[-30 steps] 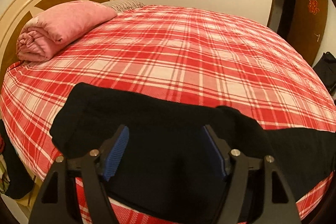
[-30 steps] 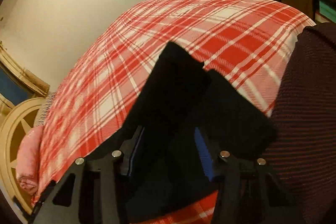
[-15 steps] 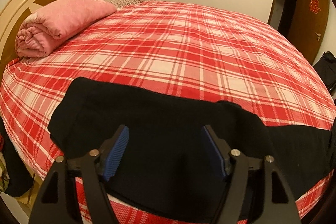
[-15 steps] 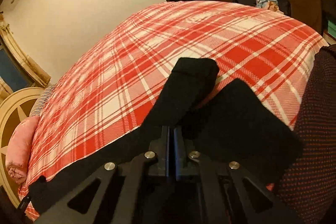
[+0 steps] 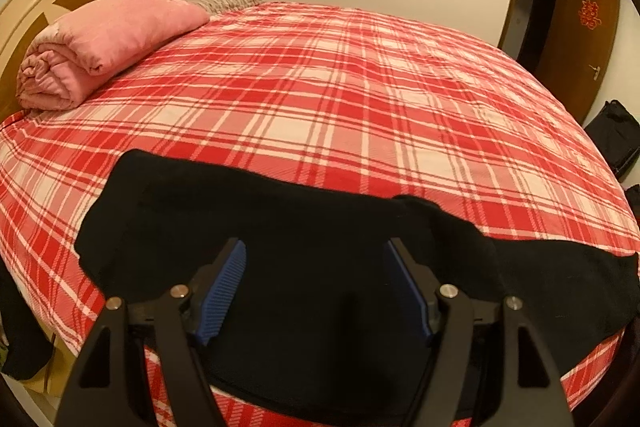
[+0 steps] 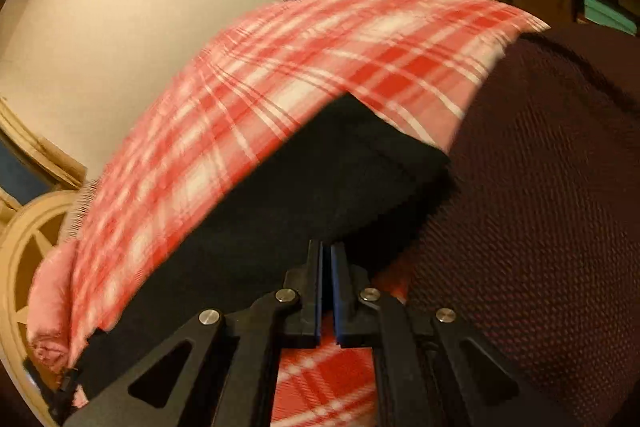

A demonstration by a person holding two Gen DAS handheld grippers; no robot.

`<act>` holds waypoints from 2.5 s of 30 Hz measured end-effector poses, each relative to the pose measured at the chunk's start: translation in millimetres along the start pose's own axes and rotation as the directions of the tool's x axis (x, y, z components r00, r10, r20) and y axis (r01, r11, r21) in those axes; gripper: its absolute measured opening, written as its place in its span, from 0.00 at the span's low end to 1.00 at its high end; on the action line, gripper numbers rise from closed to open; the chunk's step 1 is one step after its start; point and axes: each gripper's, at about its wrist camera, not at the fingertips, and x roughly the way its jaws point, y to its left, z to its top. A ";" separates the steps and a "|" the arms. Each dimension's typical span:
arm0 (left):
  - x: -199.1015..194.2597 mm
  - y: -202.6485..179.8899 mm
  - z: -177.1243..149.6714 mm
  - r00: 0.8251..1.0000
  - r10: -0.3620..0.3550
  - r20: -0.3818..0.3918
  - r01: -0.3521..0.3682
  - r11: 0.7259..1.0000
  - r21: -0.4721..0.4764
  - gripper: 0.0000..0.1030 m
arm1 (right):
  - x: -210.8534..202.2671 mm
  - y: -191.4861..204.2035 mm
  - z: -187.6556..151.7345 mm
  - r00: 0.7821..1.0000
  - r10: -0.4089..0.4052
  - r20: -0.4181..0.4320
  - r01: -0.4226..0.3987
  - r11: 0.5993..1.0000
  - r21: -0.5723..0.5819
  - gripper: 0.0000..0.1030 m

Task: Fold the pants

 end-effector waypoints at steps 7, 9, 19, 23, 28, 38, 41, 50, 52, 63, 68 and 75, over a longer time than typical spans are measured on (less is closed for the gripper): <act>-7.2 -4.4 -0.2 1.000 -0.002 0.020 0.001 0.999 0.035 0.74 | -23.3 -5.3 12.3 0.995 -0.060 0.079 0.063 0.997 -0.038 0.05; -8.8 -6.5 -0.8 1.000 -0.004 0.023 0.003 0.999 0.048 0.74 | -40.4 -6.6 22.1 0.979 -0.120 0.163 0.132 0.989 -0.062 0.05; -13.5 -60.2 -22.1 0.996 -0.091 0.001 0.089 0.976 0.199 0.74 | 9.5 -10.6 61.7 0.998 -0.006 0.055 0.018 0.977 -0.213 0.59; -11.5 -83.4 -33.2 0.994 -0.104 -0.024 0.107 0.963 0.248 0.74 | 37.5 -7.7 59.7 0.999 -0.051 -0.014 0.045 0.952 -0.302 0.58; 0.1 -98.6 -47.1 0.993 -0.101 -0.068 0.116 0.953 0.281 0.75 | 50.8 5.3 51.5 0.993 -0.112 -0.046 0.079 0.889 -0.451 0.58; -5.3 -85.5 -47.0 0.995 -0.090 -0.042 0.098 0.959 0.266 0.81 | 35.9 15.5 50.4 0.990 -0.122 -0.076 0.076 0.894 -0.442 0.07; -17.5 -61.6 -31.0 0.995 -0.101 0.016 0.096 0.977 0.188 0.81 | 1.0 46.6 43.8 0.999 -0.017 -0.031 0.002 0.903 -0.430 0.07; -23.5 2.3 -11.2 0.996 -0.048 0.075 0.048 0.999 0.012 0.83 | -26.1 229.9 -62.5 0.917 0.308 -0.254 -0.399 0.663 -0.633 0.07; -22.9 11.0 -13.4 0.997 -0.037 0.069 0.037 0.999 -0.003 0.83 | -9.3 265.9 -103.0 0.883 0.326 -0.338 -0.469 0.592 -0.655 0.07; -16.2 46.8 -14.9 0.998 0.013 0.053 -0.010 0.999 -0.051 0.83 | 38.1 312.1 -212.1 0.819 0.325 -0.473 -0.574 0.469 -0.671 0.57; -7.5 42.3 -15.4 0.999 -0.001 0.038 0.002 0.999 -0.038 0.83 | 12.3 307.2 -201.6 0.654 0.457 -0.603 -0.756 0.357 -0.549 0.60; -7.9 57.1 -14.8 0.996 0.079 0.050 -0.078 0.997 -0.016 0.83 | 26.2 253.2 -117.6 0.761 0.517 -0.391 -0.648 0.589 -0.483 0.59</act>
